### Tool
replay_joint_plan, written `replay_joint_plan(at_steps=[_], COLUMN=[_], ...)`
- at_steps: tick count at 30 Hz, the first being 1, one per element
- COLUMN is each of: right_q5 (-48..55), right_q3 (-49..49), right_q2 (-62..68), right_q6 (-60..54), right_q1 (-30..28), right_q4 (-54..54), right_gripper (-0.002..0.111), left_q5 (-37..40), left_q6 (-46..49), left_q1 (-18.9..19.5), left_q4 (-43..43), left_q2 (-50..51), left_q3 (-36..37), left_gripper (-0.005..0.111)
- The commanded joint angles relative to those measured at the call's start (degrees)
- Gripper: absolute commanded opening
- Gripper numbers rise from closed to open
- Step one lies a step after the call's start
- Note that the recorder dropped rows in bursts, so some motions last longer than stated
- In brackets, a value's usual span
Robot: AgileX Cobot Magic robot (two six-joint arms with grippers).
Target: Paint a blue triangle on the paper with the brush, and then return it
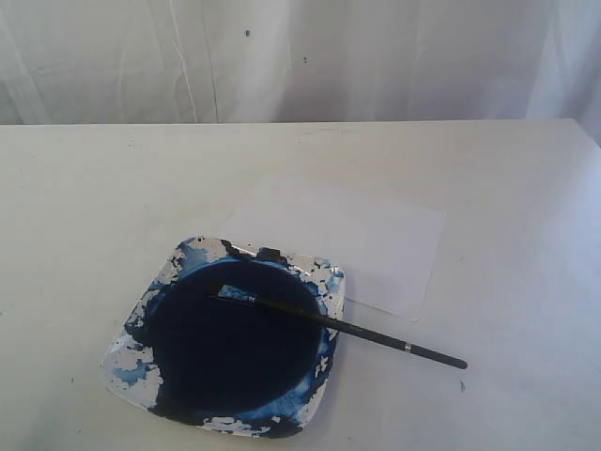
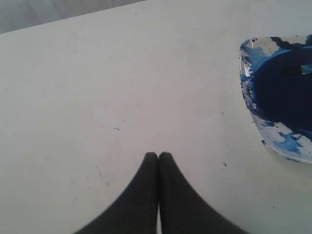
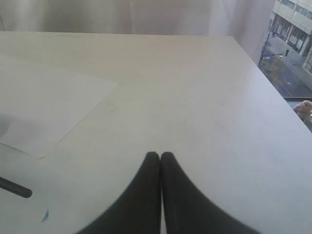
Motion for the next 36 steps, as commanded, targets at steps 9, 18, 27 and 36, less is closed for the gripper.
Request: replay_joint_plan(at_steps=[9, 18, 27, 36], right_q5=[-0.02, -0.02, -0.02, -0.02], right_q3=[0.12, 0.12, 0.12, 0.12], right_q2=[-0.25, -0.25, -0.25, -0.25], right_q6=[-0.21, -0.21, -0.21, -0.21], right_q1=[-0.06, -0.06, -0.06, -0.06], right_q4=[-0.03, -0.03, -0.03, -0.03], right_gripper=[0.0, 0.0, 0.0, 0.0], left_q5=[-0.18, -0.18, -18.36, -53.21], left_q6=[-0.26, -0.26, -2.68, -5.83], left_q1=[-0.09, -0.09, -0.09, -0.09], left_q4=[-0.19, -0.19, -5.5, -5.5], left_q2=[-0.24, -0.24, -0.24, -0.24], left_q3=[0.2, 0.2, 0.2, 0.2], left_gripper=[0.0, 0.0, 0.0, 0.0])
